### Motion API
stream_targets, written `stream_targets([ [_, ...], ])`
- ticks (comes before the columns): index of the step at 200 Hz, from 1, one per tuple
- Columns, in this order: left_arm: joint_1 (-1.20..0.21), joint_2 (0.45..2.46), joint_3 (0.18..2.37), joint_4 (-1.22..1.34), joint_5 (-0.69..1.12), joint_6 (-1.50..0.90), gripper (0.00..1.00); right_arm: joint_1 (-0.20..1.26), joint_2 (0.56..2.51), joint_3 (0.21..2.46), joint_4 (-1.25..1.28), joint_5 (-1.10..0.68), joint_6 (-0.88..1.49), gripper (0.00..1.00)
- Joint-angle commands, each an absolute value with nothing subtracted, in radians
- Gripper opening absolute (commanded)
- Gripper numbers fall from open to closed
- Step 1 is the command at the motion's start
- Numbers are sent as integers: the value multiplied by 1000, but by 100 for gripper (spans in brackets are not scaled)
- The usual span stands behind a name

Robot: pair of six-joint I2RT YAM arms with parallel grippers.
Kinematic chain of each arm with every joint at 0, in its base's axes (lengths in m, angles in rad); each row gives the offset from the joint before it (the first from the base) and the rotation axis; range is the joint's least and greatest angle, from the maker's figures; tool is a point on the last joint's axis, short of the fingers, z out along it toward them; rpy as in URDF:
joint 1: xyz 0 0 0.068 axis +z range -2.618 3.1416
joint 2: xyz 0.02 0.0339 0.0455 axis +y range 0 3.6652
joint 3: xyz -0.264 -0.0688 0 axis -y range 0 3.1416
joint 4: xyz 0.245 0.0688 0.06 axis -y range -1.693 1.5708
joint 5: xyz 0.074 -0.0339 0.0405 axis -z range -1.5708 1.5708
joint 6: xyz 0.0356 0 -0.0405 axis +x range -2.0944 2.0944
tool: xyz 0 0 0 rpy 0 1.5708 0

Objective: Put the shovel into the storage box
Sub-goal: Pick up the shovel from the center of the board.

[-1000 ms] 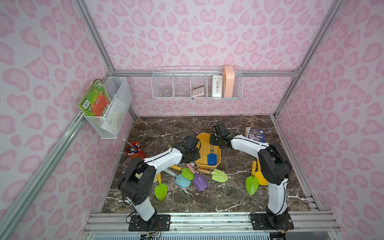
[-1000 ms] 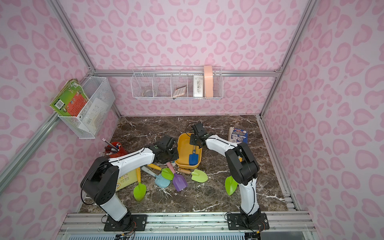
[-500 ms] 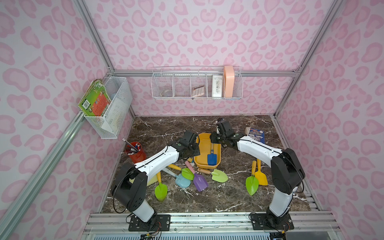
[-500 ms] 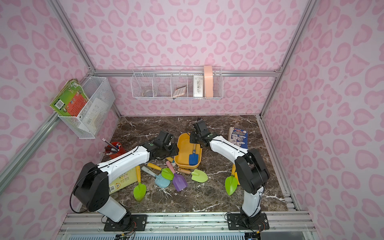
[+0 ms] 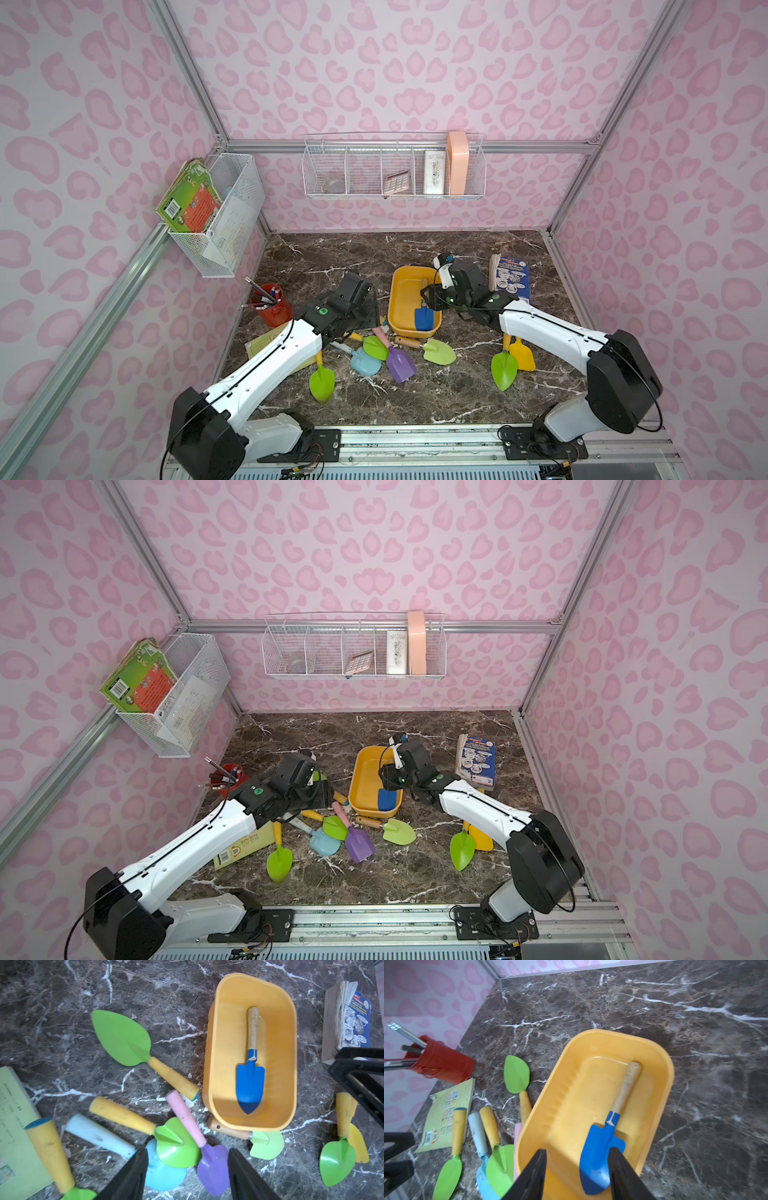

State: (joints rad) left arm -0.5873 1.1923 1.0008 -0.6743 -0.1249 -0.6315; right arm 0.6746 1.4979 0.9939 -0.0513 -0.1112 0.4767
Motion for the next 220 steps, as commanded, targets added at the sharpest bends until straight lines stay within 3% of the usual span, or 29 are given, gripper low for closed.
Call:
stream_targets([
  [1, -581, 1125, 964, -777, -172, -625, 70, 675, 1455, 941, 64, -249, 449, 51],
  [38, -517, 1005, 888, -882, -201, -670, 75, 714, 1407, 870, 127, -378, 412, 51],
  [92, -359, 888, 725, -900, -206, -737, 69, 822, 1365, 785, 215, -442, 394, 52],
  [139, -245, 987, 636, -792, -136, -721, 61, 849, 1361, 747, 250, -462, 421, 51],
  [182, -221, 1117, 603, -705, -140, -735, 59, 871, 1371, 750, 204, -464, 395, 51],
  [220, -219, 1114, 571, -677, -197, -732, 57, 886, 1375, 730, 232, -465, 415, 52],
])
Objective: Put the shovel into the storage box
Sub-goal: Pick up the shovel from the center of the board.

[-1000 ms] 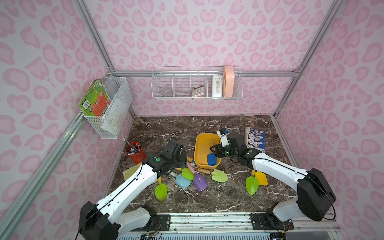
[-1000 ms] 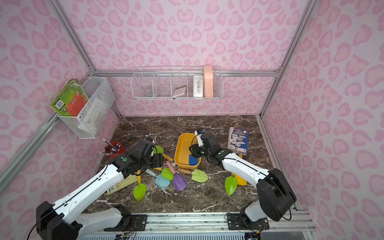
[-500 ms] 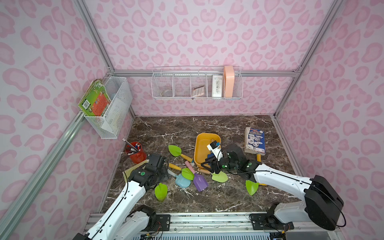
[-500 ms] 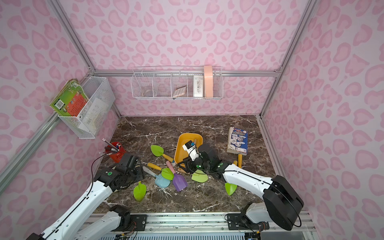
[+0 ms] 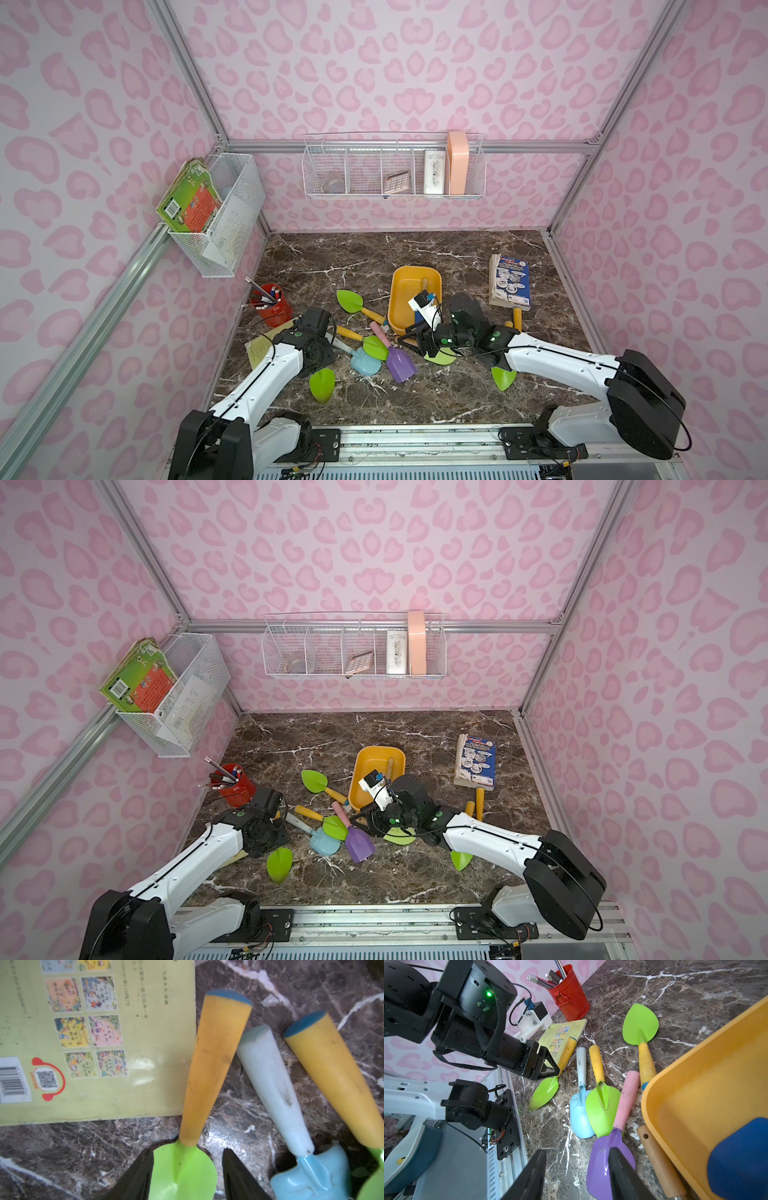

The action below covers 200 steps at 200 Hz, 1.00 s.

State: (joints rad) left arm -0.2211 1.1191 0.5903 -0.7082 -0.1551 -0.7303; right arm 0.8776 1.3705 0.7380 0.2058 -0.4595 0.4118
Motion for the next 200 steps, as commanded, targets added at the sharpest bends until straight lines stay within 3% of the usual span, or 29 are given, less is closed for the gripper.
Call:
stream_targets([
  [1, -219, 1114, 570, -675, -197, -733, 57, 887, 1376, 731, 233, -465, 415, 52],
  [142, -218, 1315, 636, -630, -128, -738, 43, 897, 1417, 753, 249, -433, 444, 51],
  [200, -218, 1404, 632, -620, -74, -768, 29, 894, 1416, 786, 215, -424, 423, 51],
])
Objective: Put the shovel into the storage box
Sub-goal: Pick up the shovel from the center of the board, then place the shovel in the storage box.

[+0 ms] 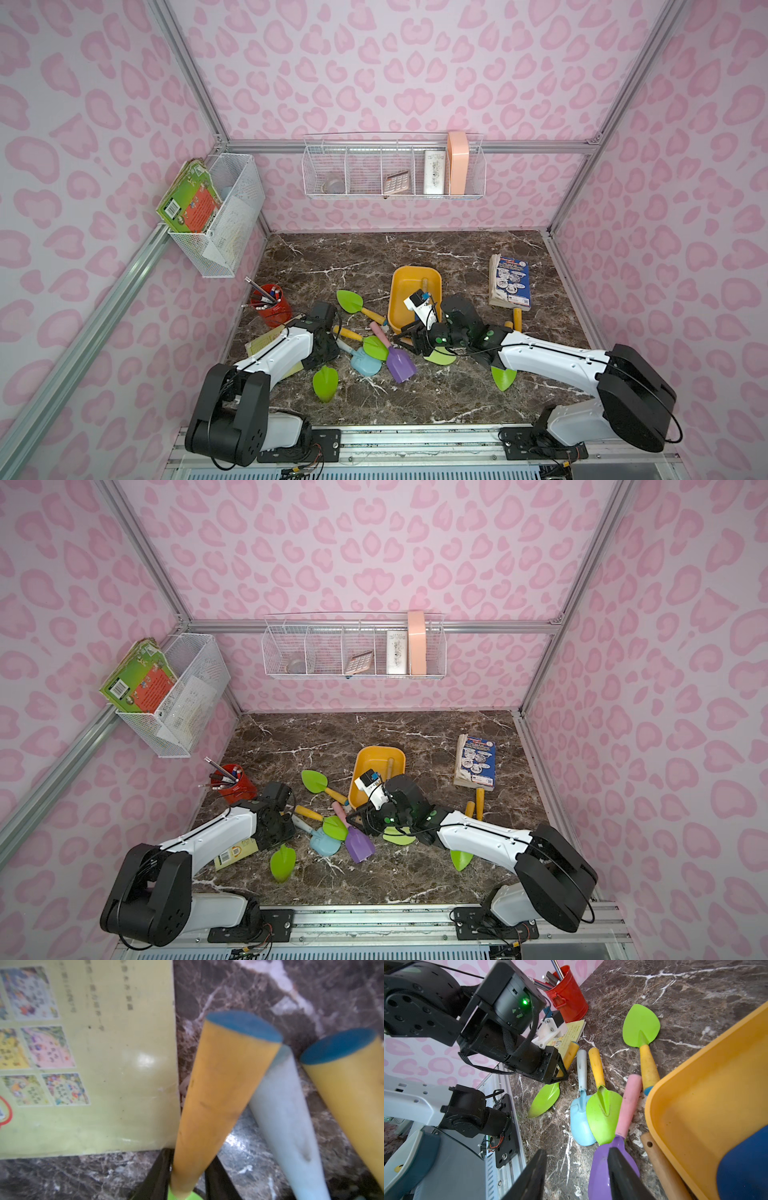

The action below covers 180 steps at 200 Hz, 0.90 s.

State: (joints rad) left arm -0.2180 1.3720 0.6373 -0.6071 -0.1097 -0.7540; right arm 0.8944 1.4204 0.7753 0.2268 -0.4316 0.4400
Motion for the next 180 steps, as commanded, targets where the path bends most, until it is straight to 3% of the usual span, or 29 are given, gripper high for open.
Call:
stream_targets([
  [1, -218, 1404, 632, -621, -75, -767, 29, 894, 1416, 787, 215, -423, 423, 51],
  [55, -219, 1310, 659, -706, -136, -745, 20, 889, 1403, 782, 203, -409, 417, 51],
  [97, -222, 1190, 692, -800, -171, -708, 1, 873, 1405, 784, 206, -403, 421, 51],
  [140, -242, 1080, 763, -864, -145, -641, 1, 861, 1391, 785, 203, -409, 419, 51],
  [180, -277, 1108, 875, -850, -37, -557, 2, 826, 1366, 767, 186, -411, 420, 51],
])
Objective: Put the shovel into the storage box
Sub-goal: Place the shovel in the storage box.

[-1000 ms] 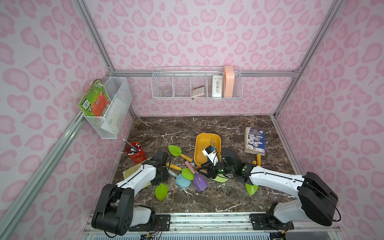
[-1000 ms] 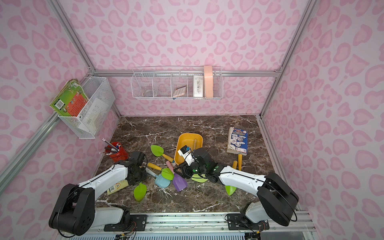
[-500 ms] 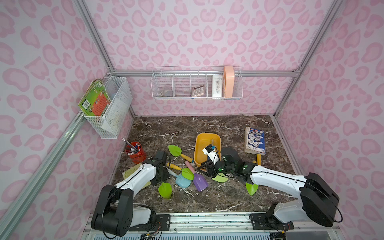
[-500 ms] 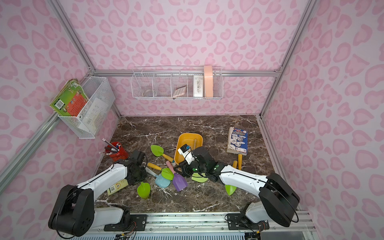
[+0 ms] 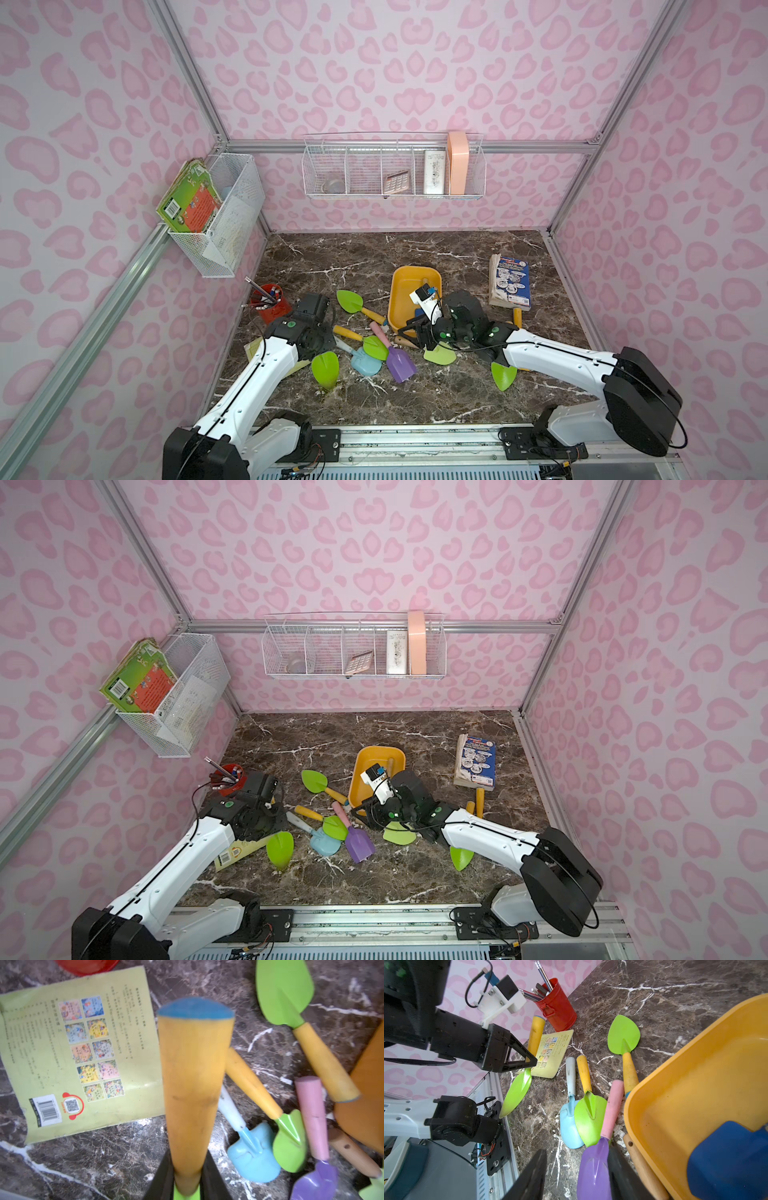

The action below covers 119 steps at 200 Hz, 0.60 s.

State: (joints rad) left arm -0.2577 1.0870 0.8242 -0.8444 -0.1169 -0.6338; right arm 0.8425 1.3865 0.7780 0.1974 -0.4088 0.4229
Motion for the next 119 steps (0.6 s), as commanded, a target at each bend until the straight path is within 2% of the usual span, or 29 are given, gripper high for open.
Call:
stream_targets([
  [1, -278, 1109, 879, -850, -35, -556, 2, 824, 1365, 766, 186, -411, 421, 51],
  [56, -411, 1264, 1065, -806, 39, -494, 4, 761, 1278, 721, 170, -388, 439, 54],
  [119, -531, 1565, 1364, -802, 83, -427, 4, 677, 1192, 648, 168, -346, 496, 54],
])
